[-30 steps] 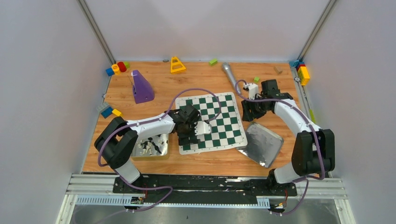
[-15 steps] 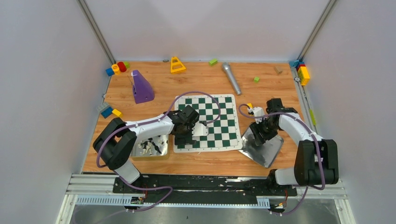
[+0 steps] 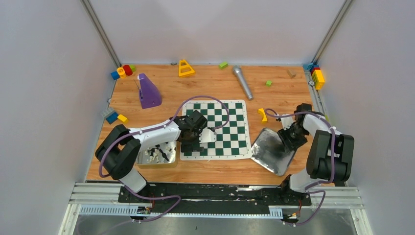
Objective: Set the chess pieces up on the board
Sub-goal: Adjust the lid at the center of the board.
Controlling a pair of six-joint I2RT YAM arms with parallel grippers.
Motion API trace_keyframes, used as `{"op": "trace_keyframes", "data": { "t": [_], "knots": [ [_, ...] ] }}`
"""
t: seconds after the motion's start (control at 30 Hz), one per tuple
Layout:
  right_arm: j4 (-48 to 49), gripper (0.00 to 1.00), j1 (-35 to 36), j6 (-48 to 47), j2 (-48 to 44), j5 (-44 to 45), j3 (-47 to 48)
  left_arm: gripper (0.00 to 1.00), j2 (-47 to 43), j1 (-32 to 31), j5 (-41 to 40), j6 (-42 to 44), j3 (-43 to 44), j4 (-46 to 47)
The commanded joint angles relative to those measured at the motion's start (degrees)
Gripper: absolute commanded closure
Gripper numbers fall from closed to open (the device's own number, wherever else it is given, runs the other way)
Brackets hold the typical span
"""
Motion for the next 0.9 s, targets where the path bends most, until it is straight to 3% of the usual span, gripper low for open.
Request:
{"op": "trace_keyframes", "data": {
  "t": [0.0, 0.23, 0.43, 0.67, 0.87],
  "knots": [
    [4.78, 0.51, -2.46, -2.33, 3.81, 3.67, 6.16, 0.0, -4.29, 0.21, 1.28, -1.97, 0.77, -0.56],
    [6.93, 0.52, -3.49, -0.94, 10.63, 6.23, 13.06, 0.0, -6.75, 0.21, 1.59, -2.95, 1.13, -0.4],
    [7.13, 0.52, -3.41, -0.7, 9.52, 7.63, 15.42, 0.0, -10.95, 0.41, 0.61, -4.63, 0.63, 1.18],
    [0.37, 0.47, -0.62, 3.61, -0.22, -15.49, 19.84, 0.0, -17.16, 5.66, 1.41, -9.74, 2.6, 3.37],
    [5.6, 0.43, 13.11, 11.62, -4.01, -26.43, 20.16, 0.0, -21.68, 14.88, 4.12, -15.08, 5.57, 2.2]
  ]
}}
